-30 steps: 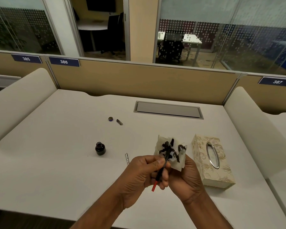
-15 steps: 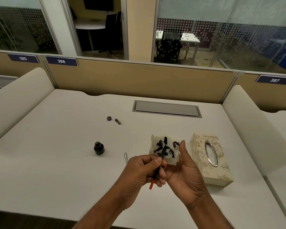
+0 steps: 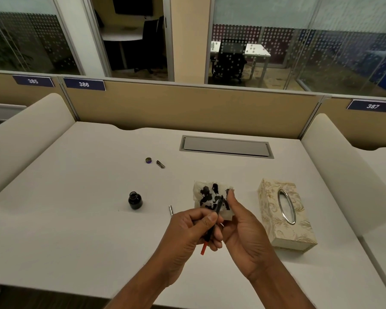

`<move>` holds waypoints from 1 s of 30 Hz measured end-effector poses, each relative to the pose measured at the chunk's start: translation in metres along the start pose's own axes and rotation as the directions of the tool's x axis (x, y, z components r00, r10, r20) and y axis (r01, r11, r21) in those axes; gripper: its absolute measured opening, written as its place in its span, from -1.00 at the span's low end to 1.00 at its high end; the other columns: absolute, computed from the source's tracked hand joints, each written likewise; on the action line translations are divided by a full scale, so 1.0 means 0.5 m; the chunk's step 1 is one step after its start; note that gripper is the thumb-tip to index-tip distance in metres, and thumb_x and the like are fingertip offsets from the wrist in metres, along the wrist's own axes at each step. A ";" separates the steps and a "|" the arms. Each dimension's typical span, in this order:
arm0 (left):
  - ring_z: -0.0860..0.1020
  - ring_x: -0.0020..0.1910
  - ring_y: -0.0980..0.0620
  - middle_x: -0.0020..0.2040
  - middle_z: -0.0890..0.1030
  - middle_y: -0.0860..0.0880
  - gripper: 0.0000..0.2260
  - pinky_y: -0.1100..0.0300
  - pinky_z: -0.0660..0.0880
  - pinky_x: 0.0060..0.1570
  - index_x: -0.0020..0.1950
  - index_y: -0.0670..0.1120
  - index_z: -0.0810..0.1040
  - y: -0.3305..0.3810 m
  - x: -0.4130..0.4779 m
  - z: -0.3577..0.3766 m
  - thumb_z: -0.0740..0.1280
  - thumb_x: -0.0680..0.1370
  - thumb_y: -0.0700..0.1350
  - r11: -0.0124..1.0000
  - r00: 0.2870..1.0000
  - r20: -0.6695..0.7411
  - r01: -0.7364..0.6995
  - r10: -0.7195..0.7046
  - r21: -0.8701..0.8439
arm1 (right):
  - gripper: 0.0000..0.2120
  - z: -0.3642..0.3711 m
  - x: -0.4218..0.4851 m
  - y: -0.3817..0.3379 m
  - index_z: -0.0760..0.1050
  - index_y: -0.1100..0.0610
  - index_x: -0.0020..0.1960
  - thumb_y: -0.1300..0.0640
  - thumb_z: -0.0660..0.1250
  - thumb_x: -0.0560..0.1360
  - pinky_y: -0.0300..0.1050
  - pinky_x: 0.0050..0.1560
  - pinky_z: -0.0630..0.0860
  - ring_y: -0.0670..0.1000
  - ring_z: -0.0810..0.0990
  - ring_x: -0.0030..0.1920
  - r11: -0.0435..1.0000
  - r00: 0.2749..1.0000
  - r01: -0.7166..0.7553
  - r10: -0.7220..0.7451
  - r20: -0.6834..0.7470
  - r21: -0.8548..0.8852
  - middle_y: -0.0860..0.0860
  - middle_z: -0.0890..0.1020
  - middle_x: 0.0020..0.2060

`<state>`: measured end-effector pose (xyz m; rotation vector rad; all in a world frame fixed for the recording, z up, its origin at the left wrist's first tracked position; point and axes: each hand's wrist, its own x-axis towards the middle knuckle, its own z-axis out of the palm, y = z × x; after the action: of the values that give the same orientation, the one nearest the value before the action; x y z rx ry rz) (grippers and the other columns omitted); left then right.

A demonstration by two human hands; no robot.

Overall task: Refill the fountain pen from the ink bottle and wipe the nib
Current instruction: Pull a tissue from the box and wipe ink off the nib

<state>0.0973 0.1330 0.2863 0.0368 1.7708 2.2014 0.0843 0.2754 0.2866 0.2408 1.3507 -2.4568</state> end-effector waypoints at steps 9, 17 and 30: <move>0.62 -0.29 -0.11 -0.26 0.67 -0.20 -0.77 0.10 0.60 -0.20 0.01 -0.22 0.70 -0.007 0.003 0.015 0.32 0.63 -0.09 1.000 0.998 -0.063 -0.018 0.017 -0.012 | -0.46 0.002 -0.004 -0.001 0.62 0.26 0.19 -0.19 0.22 0.59 -0.04 -0.41 0.33 0.07 0.31 -0.44 0.999 0.999 0.033 -0.034 -0.015 -0.035 0.08 0.41 -0.48; 0.63 -0.31 -0.08 -0.26 0.69 -0.18 -0.78 0.05 0.63 -0.15 0.00 -0.17 0.73 -0.010 0.006 0.024 0.34 0.62 -0.08 0.999 0.993 -0.110 -0.044 0.048 0.030 | -0.43 -0.003 -0.008 -0.004 0.58 0.35 0.03 -0.21 0.24 0.57 -0.04 -0.40 0.33 0.05 0.33 -0.44 0.999 0.999 0.034 -0.034 0.012 -0.023 0.10 0.40 -0.44; 0.61 -0.32 -0.05 -0.27 0.67 -0.18 -0.75 0.11 0.59 -0.21 -0.01 -0.22 0.71 -0.012 0.010 0.032 0.33 0.62 -0.07 1.000 0.996 -0.090 -0.015 0.013 -0.027 | -0.65 -0.034 0.011 -0.037 0.62 0.27 -0.07 0.06 0.17 0.63 0.07 -0.35 0.42 0.14 0.43 -0.45 0.987 0.973 -0.113 0.086 0.212 0.115 0.16 0.42 -0.32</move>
<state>0.0972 0.1506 0.2835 -0.0566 1.7917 2.2701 0.0725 0.2978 0.2905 0.0775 1.0729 -2.4099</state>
